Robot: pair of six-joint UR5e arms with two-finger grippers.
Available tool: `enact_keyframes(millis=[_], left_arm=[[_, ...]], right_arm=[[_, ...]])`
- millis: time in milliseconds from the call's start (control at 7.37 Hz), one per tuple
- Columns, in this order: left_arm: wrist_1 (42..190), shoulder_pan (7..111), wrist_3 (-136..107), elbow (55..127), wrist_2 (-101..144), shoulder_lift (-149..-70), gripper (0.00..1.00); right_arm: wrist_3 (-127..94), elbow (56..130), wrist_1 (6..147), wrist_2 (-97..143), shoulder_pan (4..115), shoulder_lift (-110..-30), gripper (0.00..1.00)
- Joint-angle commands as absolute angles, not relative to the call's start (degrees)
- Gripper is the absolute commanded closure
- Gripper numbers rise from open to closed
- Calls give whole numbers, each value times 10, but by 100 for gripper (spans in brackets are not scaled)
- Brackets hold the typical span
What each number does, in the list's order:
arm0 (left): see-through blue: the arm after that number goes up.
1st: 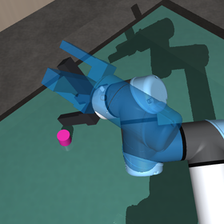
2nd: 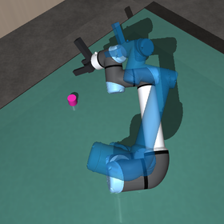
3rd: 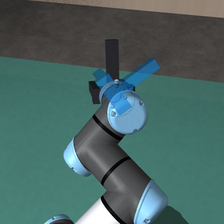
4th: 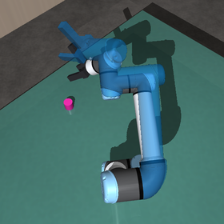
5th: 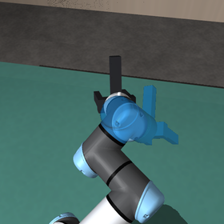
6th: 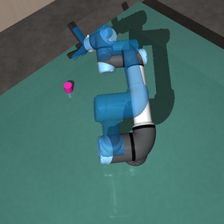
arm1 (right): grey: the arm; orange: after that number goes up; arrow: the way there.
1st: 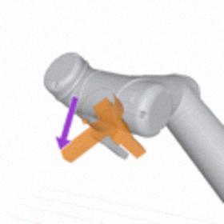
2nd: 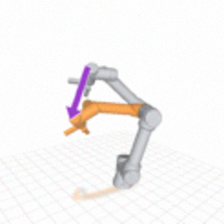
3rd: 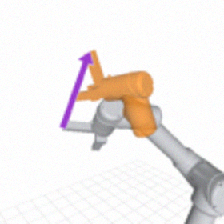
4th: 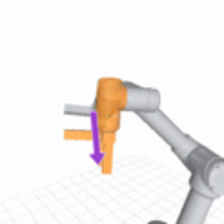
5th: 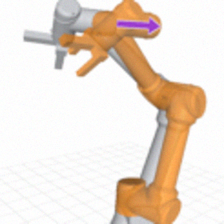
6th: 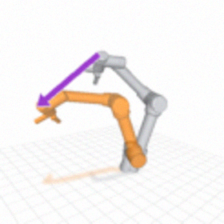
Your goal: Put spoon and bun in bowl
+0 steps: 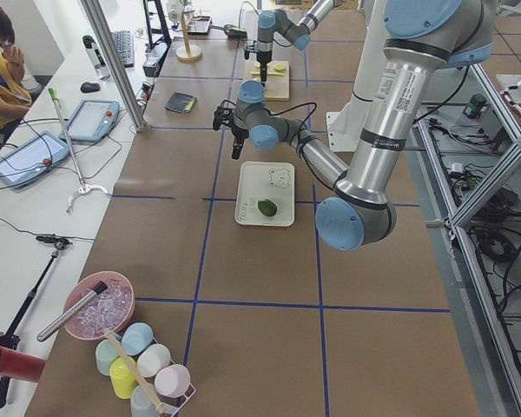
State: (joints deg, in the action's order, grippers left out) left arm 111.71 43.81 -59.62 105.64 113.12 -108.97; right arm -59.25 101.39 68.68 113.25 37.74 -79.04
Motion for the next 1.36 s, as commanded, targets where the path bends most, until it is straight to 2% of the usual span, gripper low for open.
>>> enact_keyframes(millis=[0, 543, 679, 814, 1086, 1221], left_arm=[[1117, 437, -602, 1056, 1131, -1090, 0], [1117, 435, -603, 1053, 1130, -1090, 0], [1117, 435, -603, 1053, 1131, -1090, 0], [1117, 434, -604, 1052, 1130, -1091, 0], [1117, 434, -604, 1052, 1131, -1091, 0], [1117, 434, -604, 1052, 1130, -1091, 0]], right_arm=[[-592, 1011, 694, 1125, 377, -780, 13], [-590, 1007, 695, 1090, 377, -781, 17], [-590, 1007, 695, 1086, 378, -781, 26], [-590, 1007, 695, 1084, 378, -780, 41], [-591, 1008, 695, 1081, 378, -776, 64], [-591, 1012, 695, 1081, 381, -772, 64]])
